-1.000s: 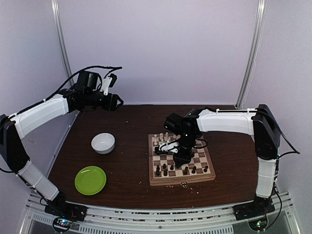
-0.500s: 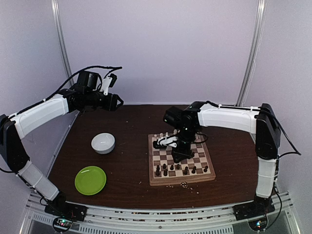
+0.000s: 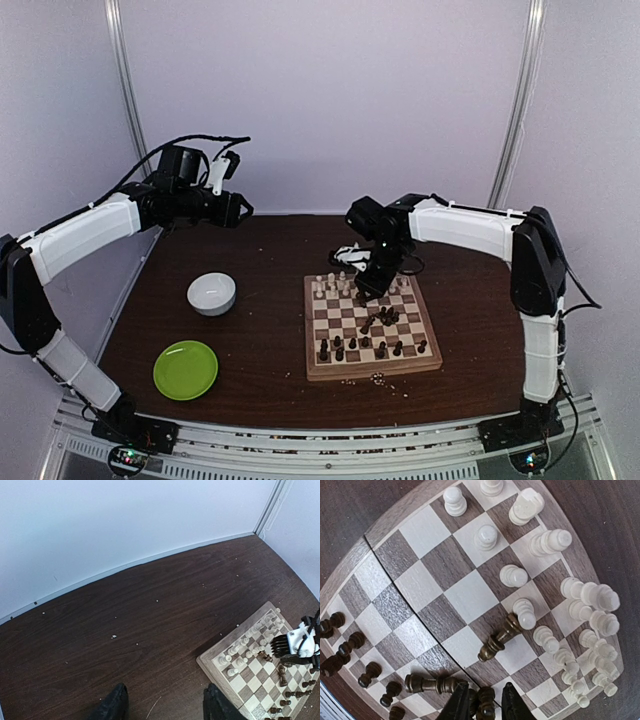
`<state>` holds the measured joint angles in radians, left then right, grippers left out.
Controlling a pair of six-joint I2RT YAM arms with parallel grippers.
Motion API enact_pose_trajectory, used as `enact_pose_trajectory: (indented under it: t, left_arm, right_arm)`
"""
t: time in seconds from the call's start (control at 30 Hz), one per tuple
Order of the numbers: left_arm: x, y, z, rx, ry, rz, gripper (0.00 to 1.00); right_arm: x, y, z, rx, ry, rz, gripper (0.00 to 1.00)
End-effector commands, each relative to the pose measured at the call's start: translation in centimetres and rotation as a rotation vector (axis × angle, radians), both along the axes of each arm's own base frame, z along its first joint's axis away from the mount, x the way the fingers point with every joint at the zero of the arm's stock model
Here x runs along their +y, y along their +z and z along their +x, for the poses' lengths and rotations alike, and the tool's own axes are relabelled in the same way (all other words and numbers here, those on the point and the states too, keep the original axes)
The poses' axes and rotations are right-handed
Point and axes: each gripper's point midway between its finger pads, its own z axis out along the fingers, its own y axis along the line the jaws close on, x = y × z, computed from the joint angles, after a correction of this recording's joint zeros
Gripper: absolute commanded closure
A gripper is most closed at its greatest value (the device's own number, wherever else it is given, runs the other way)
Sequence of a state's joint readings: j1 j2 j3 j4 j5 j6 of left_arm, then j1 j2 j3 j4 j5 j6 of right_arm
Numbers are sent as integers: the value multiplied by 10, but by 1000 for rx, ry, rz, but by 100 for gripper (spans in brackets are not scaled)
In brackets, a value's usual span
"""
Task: Set up the chess pieces on the board
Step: Pick up the bishop from the chessboard.
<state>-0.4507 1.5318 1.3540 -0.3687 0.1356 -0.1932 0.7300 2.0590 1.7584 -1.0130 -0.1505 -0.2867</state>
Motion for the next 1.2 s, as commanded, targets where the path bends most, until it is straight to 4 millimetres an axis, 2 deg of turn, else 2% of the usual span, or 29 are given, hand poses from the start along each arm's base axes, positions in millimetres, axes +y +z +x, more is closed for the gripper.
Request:
enact_pose_trajectory:
  t: [0.0,0.33,0.6,0.9,1.17]
  left_arm:
    - [-6,17,4,-36,-11,-36,49]
    - [-6,17,5,-37,-13,-37,49]
    - [-7,17,5,-34,-13,-35,48]
    - [-7,17,5,-34,-13,-36,49]
    - [-7,16,5,-32,-14,-37,49]
  right_arm:
    - [4,-11,10,-4,-57,-16,76]
    - [7,-27,17,14,-89,-27,73]
    - [3,-38,22,22,-112,-52,74]
    - [-3,-43,18,44,-123,-65,86]
    - [-14,-31,18,18,-143,-64,94]
